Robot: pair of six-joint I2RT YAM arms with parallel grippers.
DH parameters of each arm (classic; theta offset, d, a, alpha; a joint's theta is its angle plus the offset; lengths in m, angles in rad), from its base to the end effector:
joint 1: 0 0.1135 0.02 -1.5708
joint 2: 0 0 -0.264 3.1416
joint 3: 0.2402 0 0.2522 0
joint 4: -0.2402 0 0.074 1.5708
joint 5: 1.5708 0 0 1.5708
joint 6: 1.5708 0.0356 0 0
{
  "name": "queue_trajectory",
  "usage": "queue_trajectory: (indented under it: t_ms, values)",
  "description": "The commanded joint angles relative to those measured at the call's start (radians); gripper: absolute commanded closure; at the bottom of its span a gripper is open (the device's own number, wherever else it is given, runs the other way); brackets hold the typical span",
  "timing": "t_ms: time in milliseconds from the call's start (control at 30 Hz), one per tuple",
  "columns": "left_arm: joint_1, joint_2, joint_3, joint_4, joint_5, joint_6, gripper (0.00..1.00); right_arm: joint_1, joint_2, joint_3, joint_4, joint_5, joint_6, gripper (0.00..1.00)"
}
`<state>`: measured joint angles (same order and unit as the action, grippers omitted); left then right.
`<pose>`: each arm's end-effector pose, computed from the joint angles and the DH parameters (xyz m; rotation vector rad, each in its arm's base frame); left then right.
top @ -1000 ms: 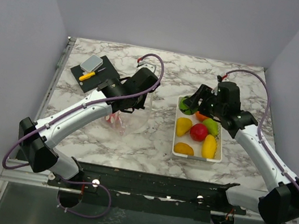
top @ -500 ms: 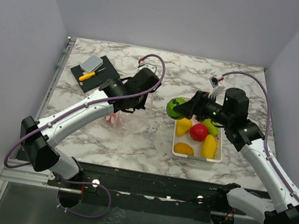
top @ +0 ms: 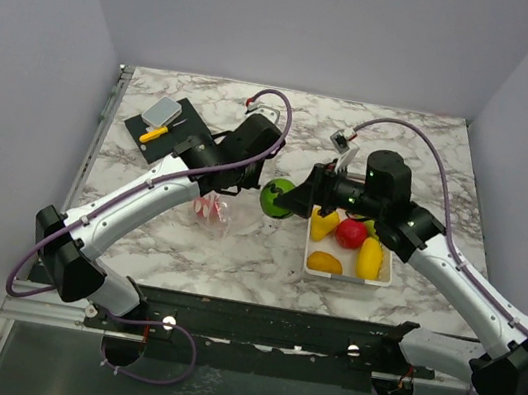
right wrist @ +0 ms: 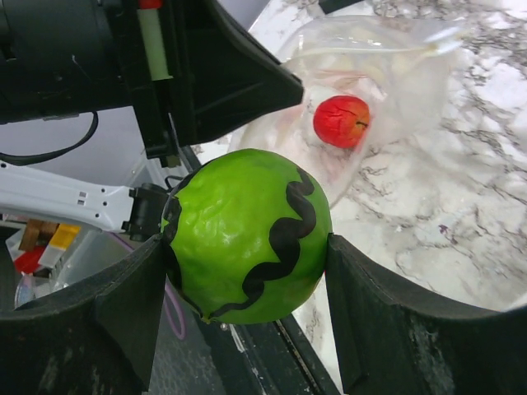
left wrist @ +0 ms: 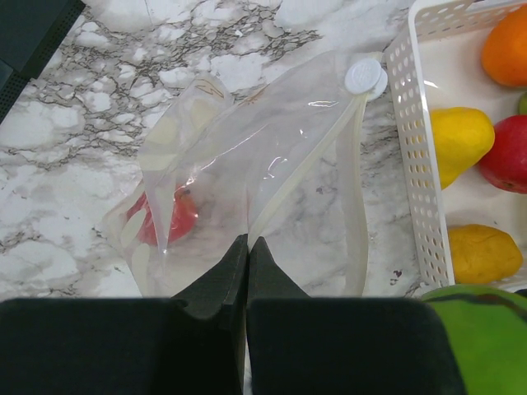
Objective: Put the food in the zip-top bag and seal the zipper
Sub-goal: Place the fake fruit in the zipper food storage bag.
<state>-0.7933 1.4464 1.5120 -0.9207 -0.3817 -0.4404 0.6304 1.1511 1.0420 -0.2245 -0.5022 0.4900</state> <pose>0.2185 -0.2031 0.3706 0.2448 2.3380 -0.1377 0.2014 0.1682 0.3531 -0.5112 1.9954 1.2067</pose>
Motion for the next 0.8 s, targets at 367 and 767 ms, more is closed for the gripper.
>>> queue_trajectory:
  t_ms: [367, 767]
  values:
    - [0.004, 0.011, 0.059, 0.002, 0.079, -0.014, 1.0, 0.1, 0.17, 0.058, 0.096, 0.112, -0.02, 0.79]
    - [0.003, -0.009, 0.07, 0.002, 0.144, -0.03, 1.0, 0.12, 0.268, 0.086, 0.042, 0.272, 0.019, 0.8]
